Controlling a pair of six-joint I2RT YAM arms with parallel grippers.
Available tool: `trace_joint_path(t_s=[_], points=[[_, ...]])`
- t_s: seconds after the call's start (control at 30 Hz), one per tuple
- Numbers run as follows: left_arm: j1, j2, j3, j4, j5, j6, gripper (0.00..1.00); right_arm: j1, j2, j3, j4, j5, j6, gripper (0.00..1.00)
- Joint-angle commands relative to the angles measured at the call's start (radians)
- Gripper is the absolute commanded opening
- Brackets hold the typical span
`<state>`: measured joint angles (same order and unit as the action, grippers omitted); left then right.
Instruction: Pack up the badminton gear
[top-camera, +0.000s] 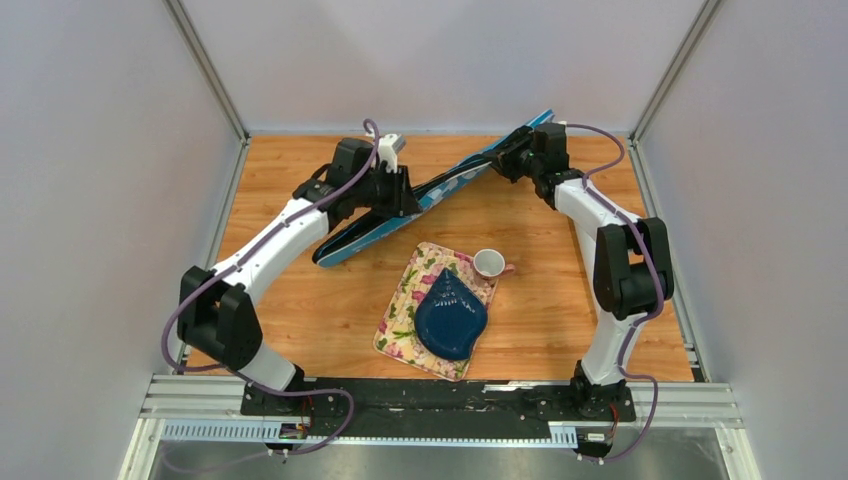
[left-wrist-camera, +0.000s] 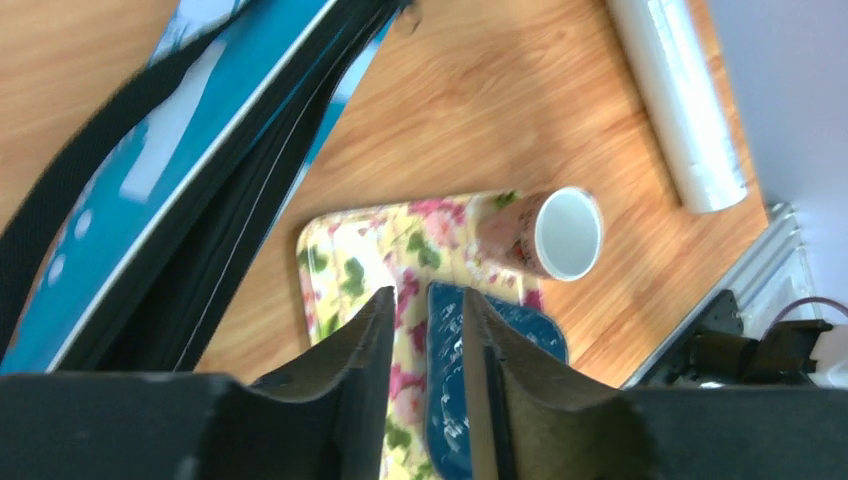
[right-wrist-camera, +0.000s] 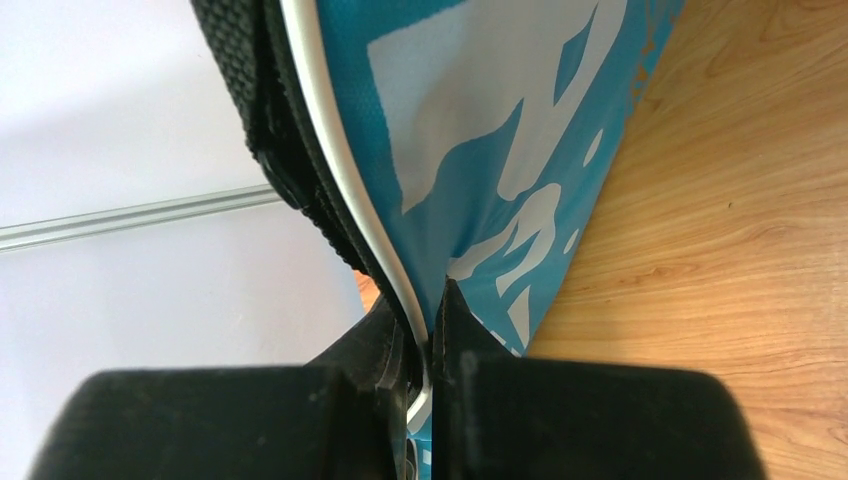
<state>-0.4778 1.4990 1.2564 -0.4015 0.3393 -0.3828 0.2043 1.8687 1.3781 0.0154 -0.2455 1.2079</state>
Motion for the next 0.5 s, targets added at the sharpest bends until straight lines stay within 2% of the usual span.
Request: trace_joint_path(t_s=[0.0,0.07,0.17,0.27,0.3,0.37,0.47], points=[[-0.002,0.124,0.182,-0.038,0.156,0.007,0.45,0.004,-0.014,0.029,0.080,-0.047,0.019,0.00],[0.014,0.235,0.326,-0.094,0.194,-0.071,0.47,0.003,-0.023,0.013,0.087,-0.054,0.022,0.00],[0.021,0.314,0.388,-0.080,0.267,-0.227,0.44,0.003,-0.031,0.001,0.093,-0.057,0.025,0.00],[0.021,0.275,0.243,0.132,0.271,-0.390,0.45,0.004,-0.034,0.006,0.092,-0.061,0.027,0.00],[0.021,0.261,0.203,0.230,0.254,-0.424,0.48,0.001,-0.034,0.004,0.092,-0.060,0.027,0.00],[0.019,0.236,0.121,0.297,0.212,-0.505,0.61,0.003,-0.037,0.007,0.095,-0.061,0.030,0.00],[0.021,0.234,0.064,0.389,0.185,-0.588,0.66,0.003,-0.043,0.006,0.098,-0.061,0.033,0.00]])
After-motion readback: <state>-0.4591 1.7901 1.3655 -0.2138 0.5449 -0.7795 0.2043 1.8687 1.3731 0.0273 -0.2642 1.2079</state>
